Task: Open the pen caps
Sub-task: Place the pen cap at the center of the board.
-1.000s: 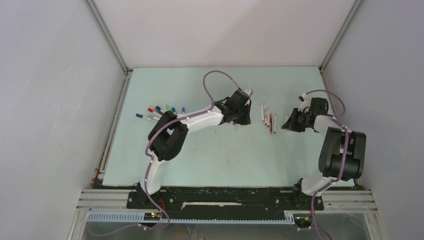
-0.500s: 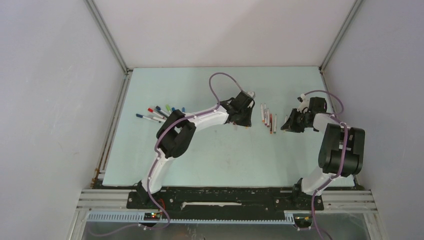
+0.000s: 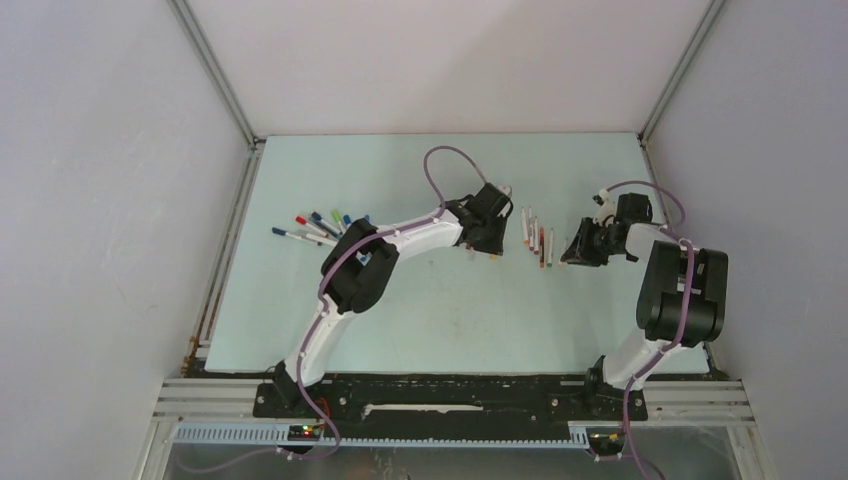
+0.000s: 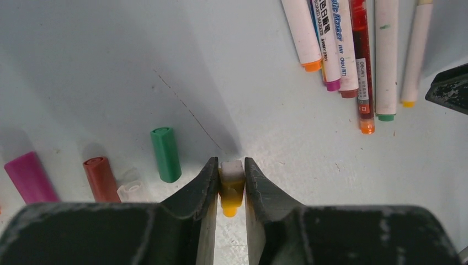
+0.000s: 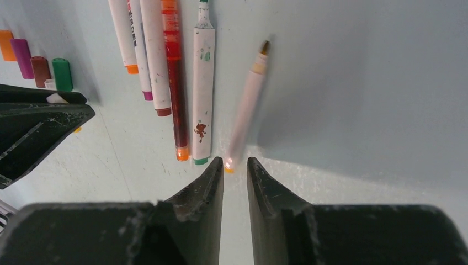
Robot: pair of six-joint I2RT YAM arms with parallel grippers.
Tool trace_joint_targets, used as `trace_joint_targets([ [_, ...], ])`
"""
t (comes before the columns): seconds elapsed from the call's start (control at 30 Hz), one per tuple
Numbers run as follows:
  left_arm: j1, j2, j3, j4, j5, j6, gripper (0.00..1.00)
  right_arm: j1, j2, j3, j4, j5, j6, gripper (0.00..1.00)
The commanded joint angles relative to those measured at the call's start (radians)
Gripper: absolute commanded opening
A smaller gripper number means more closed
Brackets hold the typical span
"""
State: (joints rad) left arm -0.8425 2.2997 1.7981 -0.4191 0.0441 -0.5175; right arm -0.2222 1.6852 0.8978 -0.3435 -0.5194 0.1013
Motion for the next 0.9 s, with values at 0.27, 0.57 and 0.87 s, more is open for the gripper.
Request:
trace_joint_targets([
  [0.27, -0.004, 0.001, 0.093, -0.056, -0.029, 0.031, 0.33, -0.007, -0.021, 0.056, -0.049, -0.032, -0.037, 0.31],
  [0.57, -0.006, -0.21, -0.033, 0.026, -0.064, 0.054, 0.38, -0.011, -0.211, 0.08, -0.144, -0.168, -0.224, 0.37],
  [0.87, -0.005, -0.651, -0.443, 0.214, -0.29, 0.118, 0.5, -0.014, -0.392, 0.081, -0.27, -0.451, -0.468, 0.39],
])
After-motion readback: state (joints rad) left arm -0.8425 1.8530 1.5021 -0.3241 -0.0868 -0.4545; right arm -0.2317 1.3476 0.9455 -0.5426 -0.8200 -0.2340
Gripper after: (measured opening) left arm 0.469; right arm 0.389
